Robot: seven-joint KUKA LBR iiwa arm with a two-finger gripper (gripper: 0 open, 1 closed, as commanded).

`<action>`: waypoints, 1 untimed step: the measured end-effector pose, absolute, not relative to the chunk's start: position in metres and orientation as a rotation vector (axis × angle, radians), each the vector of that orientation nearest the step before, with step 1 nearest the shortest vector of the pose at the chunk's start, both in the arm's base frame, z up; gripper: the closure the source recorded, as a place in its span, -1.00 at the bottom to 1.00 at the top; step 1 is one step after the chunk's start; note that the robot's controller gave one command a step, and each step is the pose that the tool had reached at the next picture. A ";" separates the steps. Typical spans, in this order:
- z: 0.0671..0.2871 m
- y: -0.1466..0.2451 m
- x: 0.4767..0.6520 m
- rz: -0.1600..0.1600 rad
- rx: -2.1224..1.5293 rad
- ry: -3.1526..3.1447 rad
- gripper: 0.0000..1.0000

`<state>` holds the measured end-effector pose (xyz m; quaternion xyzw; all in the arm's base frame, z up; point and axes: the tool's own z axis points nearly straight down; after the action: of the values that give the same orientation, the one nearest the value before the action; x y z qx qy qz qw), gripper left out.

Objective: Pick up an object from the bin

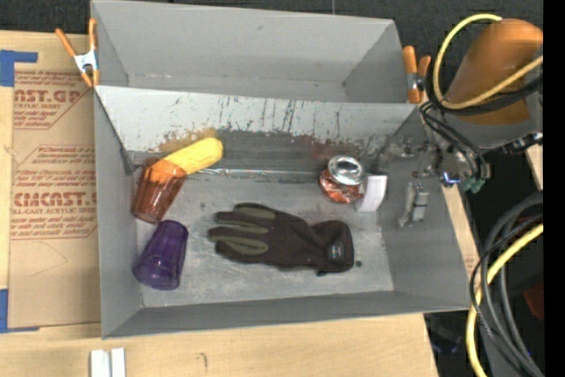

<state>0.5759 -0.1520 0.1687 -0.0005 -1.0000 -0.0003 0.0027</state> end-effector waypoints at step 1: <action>0.174 -0.151 0.578 0.001 0.001 -3.144 -1.00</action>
Offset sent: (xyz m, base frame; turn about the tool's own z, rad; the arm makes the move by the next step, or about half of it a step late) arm -0.0251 0.0202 -0.0874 0.0149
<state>0.5778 -0.1514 0.1736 0.0002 -1.0000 0.0004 -0.0012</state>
